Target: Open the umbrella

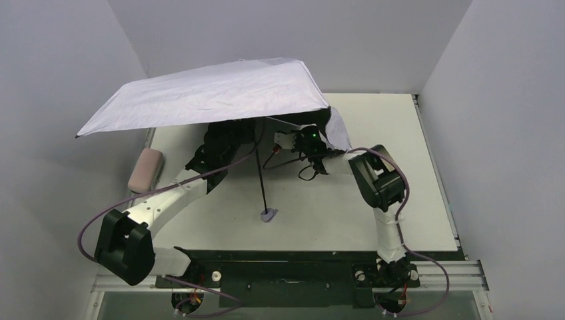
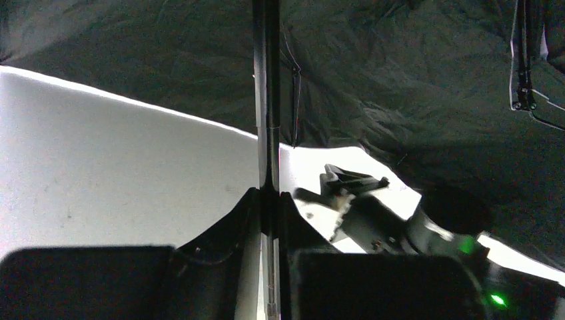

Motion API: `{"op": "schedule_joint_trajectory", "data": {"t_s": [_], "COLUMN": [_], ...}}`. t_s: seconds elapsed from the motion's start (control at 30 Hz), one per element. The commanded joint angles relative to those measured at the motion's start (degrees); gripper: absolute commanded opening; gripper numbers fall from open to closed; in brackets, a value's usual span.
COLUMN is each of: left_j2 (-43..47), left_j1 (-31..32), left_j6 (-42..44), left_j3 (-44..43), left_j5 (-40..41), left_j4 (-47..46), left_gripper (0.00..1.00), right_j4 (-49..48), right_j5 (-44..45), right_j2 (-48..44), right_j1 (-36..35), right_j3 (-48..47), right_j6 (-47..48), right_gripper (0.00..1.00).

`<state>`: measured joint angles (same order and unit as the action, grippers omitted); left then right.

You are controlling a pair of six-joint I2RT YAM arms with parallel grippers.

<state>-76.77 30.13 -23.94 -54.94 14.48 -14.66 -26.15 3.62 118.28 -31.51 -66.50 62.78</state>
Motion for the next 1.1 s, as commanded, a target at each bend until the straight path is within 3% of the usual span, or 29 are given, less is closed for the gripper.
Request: {"op": "schedule_joint_trajectory", "data": {"t_s": [0.0,0.23,0.53,0.67,0.8,1.07], "left_j2": [3.0,4.4,3.7,3.0,3.2,3.8], "left_j1": [-0.8,-1.4,-1.6,-1.9,-2.0,-1.9], "left_j6": [-1.9,-4.6,-5.8,-7.0,-7.1,-6.7], "left_j3": [-0.8,1.2,3.0,3.3,4.2,6.5], "left_j5": [-1.7,-4.4,-8.1,-11.1,-10.7,-10.7], "left_j4": [-2.7,-0.4,-0.2,0.7,0.4,-1.3], "left_gripper": [0.0,0.0,0.02,0.18,0.36,0.43], "right_j4": [4.8,8.8,10.4,10.8,7.6,-3.7], "right_j5": [0.9,7.5,11.1,12.1,10.8,8.2], "right_j2": [7.0,20.3,27.7,30.5,26.6,17.5], "right_j1": [1.5,4.5,7.5,8.5,8.5,5.5], "right_j3": [-8.9,-27.3,-39.9,-44.5,-37.4,-18.5], "right_j6": [9.0,12.1,18.0,19.0,19.7,19.3], "right_gripper": [0.16,0.15,0.15,0.14,0.14,0.2]}}
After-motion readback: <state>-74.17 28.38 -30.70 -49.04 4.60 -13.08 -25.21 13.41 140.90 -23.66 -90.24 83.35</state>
